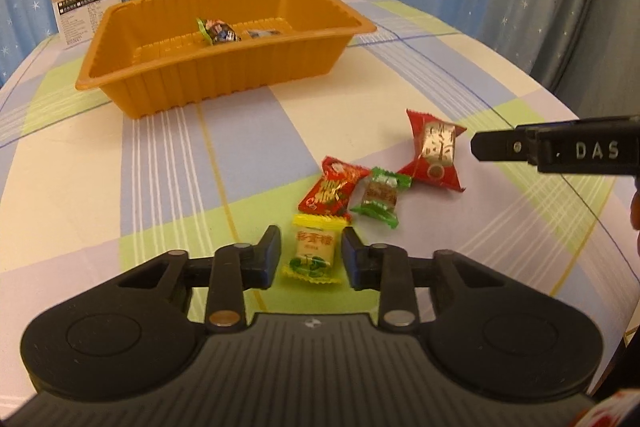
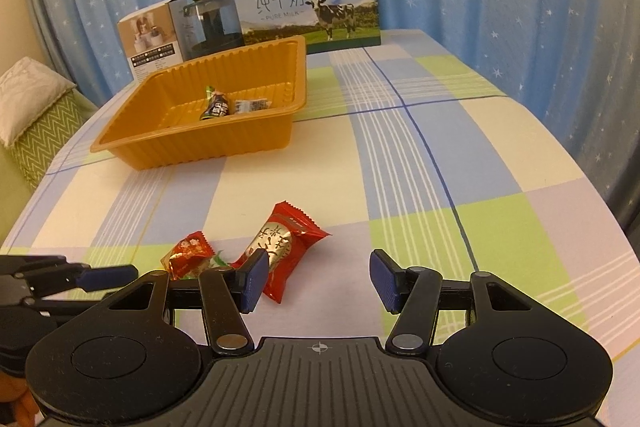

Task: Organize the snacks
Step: 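Move both tools back to the candies and grasp a yellow candy with left tool, then grasp the large red-gold candy with right tool while left tool holds yellow candy, then carry the yellow candy in left tool while right tool carries red-gold candy over tray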

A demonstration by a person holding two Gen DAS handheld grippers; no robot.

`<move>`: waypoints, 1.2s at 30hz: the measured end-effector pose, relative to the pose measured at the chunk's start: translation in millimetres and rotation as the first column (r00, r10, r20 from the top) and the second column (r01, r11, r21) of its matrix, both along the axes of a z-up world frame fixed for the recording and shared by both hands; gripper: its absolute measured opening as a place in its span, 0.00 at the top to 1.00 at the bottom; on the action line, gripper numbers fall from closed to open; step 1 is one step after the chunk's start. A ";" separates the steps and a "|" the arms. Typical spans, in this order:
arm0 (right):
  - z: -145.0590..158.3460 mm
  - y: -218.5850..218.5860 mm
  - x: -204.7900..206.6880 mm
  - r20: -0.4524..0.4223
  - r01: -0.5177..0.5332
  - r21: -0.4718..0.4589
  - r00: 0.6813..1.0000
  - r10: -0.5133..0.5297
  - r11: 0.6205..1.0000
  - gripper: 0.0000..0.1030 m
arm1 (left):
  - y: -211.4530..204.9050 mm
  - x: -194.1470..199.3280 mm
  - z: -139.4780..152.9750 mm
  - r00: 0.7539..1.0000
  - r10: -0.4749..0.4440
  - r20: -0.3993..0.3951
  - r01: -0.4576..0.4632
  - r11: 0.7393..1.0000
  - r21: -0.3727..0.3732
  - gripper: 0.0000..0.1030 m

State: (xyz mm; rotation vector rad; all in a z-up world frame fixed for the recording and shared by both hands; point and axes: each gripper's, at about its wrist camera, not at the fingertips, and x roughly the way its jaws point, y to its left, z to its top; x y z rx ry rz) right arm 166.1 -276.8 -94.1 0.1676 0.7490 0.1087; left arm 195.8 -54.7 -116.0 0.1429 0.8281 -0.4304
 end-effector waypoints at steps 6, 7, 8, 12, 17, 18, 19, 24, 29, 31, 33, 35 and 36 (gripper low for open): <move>-0.5 4.3 1.8 0.001 -0.011 0.011 1.000 0.011 1.000 0.46 | 4.5 -0.6 4.1 0.999 0.040 -0.003 -0.040 0.999 -0.005 0.82; -1.0 5.4 2.7 0.000 -0.013 0.013 1.000 0.013 1.000 0.46 | 5.7 -0.9 5.9 0.999 0.051 0.003 -0.051 0.999 -0.005 0.82; -1.6 6.5 4.0 -0.002 -0.014 0.019 1.000 0.014 1.000 0.46 | 7.7 -0.9 8.1 0.998 0.063 0.008 -0.063 0.998 -0.010 0.82; -4.0 10.3 12.5 -0.007 -0.022 0.070 1.000 0.023 0.997 0.46 | 16.0 0.8 17.8 0.994 0.110 0.020 -0.109 0.993 -0.048 0.82; -6.8 16.5 23.7 -0.020 -0.024 0.098 0.999 0.026 0.995 0.46 | 19.7 2.5 25.4 0.992 0.126 0.029 -0.124 0.989 -0.080 0.82; -7.2 18.1 25.9 -0.022 -0.021 0.094 0.999 0.023 0.995 0.46 | 19.9 2.6 25.5 0.991 0.128 0.030 -0.126 0.989 -0.082 0.82; -8.0 19.7 28.2 -0.022 -0.020 0.091 1.000 0.022 0.996 0.46 | 20.3 2.6 25.4 0.991 0.129 0.028 -0.126 0.988 -0.085 0.82; -15.9 31.8 40.2 -0.028 -0.014 0.024 0.999 0.015 1.000 0.49 | 22.3 4.3 23.3 0.990 0.139 0.017 -0.137 0.986 -0.091 0.82; -23.3 36.6 44.4 -0.057 -0.002 -0.024 0.998 0.001 1.000 0.68 | 24.5 4.6 21.5 0.989 0.144 0.011 -0.143 0.985 -0.092 0.82; -24.0 36.6 43.5 -0.064 -0.006 -0.033 0.998 0.004 0.999 0.72 | 25.1 5.3 20.8 0.989 0.148 0.007 -0.147 0.985 -0.092 0.82; -23.0 37.0 41.4 -0.059 -0.006 -0.049 0.998 0.004 0.999 0.75 | 25.4 5.2 21.1 0.988 0.152 0.005 -0.151 0.984 -0.094 0.82; -20.8 35.2 38.6 -0.051 0.000 -0.043 0.999 -0.002 0.999 0.75 | 25.7 5.1 22.7 0.988 0.156 0.006 -0.155 0.983 -0.099 0.82; -18.9 34.8 36.8 -0.045 0.001 -0.045 0.999 -0.003 0.999 0.75 | 25.8 5.1 24.0 0.987 0.160 0.008 -0.158 0.982 -0.103 0.82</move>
